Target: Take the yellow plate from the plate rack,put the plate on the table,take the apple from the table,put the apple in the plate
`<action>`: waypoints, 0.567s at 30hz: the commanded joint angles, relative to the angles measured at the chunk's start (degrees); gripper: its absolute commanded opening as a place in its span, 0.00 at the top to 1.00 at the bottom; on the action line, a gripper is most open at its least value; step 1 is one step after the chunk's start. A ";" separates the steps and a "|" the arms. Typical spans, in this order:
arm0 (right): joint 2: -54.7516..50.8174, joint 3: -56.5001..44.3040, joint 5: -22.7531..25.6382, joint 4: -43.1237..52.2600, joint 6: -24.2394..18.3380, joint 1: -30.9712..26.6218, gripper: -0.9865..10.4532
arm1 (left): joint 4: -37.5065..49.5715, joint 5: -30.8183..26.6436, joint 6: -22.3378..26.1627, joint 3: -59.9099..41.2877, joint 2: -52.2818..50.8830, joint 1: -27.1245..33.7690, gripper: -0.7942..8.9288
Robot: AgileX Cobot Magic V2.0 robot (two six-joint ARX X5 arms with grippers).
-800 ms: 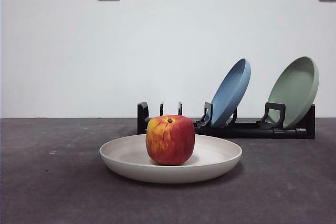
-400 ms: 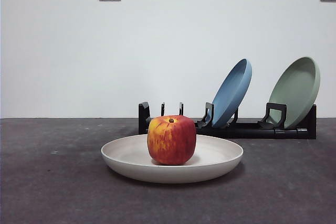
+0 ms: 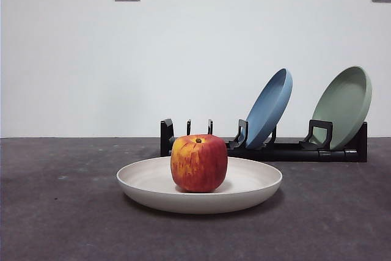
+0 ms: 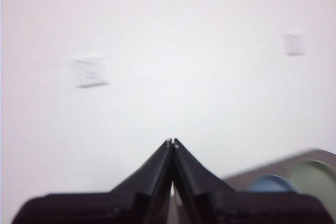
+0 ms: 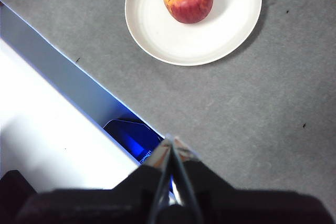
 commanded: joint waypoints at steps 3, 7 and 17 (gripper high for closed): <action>-0.04 -0.22 0.07 0.33 0.52 0.02 0.91 | 8.39 0.35 0.70 -17.31 -8.44 7.56 0.92; -0.04 -0.22 0.07 0.35 0.52 0.02 0.91 | 13.03 0.39 0.59 -29.83 -14.82 12.07 0.92; -0.04 -0.22 0.07 0.35 0.52 0.02 0.91 | 18.95 0.37 0.35 -53.53 -27.12 15.52 0.92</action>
